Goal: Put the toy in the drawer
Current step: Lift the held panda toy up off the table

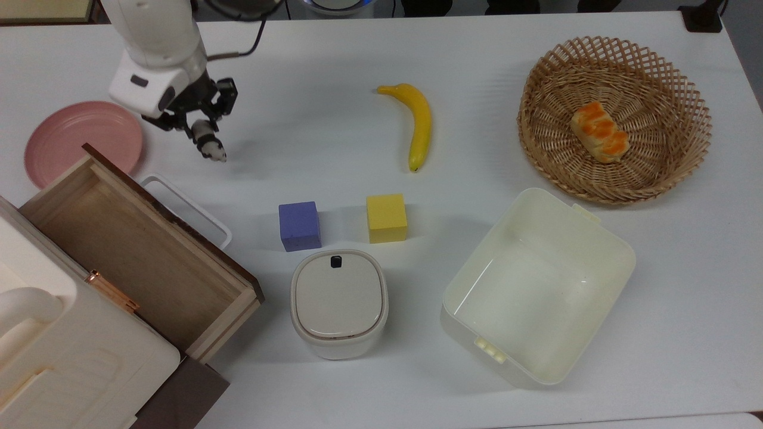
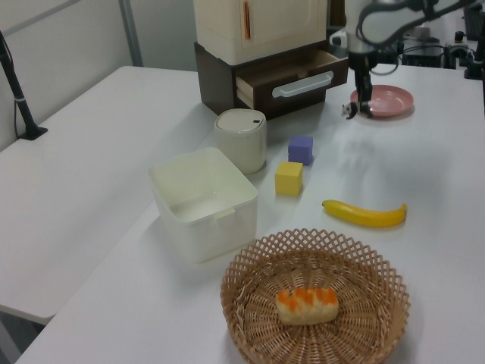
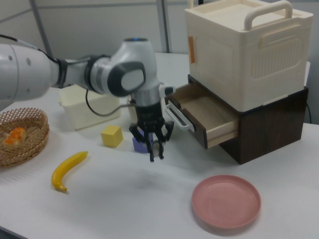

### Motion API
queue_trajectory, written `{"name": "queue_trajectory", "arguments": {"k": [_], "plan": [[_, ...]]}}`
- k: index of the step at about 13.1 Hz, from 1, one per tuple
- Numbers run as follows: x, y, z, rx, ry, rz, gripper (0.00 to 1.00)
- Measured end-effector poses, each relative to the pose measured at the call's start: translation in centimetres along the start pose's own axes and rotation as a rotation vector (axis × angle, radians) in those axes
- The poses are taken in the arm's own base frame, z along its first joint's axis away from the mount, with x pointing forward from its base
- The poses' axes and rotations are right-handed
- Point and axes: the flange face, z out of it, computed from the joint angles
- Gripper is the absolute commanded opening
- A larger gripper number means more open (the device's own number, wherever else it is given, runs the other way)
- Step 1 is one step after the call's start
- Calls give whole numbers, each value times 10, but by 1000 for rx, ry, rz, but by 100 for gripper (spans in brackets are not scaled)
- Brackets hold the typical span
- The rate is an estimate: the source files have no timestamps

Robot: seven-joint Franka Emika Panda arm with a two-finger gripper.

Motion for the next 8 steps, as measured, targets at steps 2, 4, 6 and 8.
{"name": "queue_trajectory", "arguments": {"k": [2,4,6,8], "plan": [[-2,-1,-53,1,-2,1,19],[5,-2,-98,-29,41,-7,19],[12,-3,-128,-85,76,-75,19],[18,0,-143,-144,73,-157,19]]}}
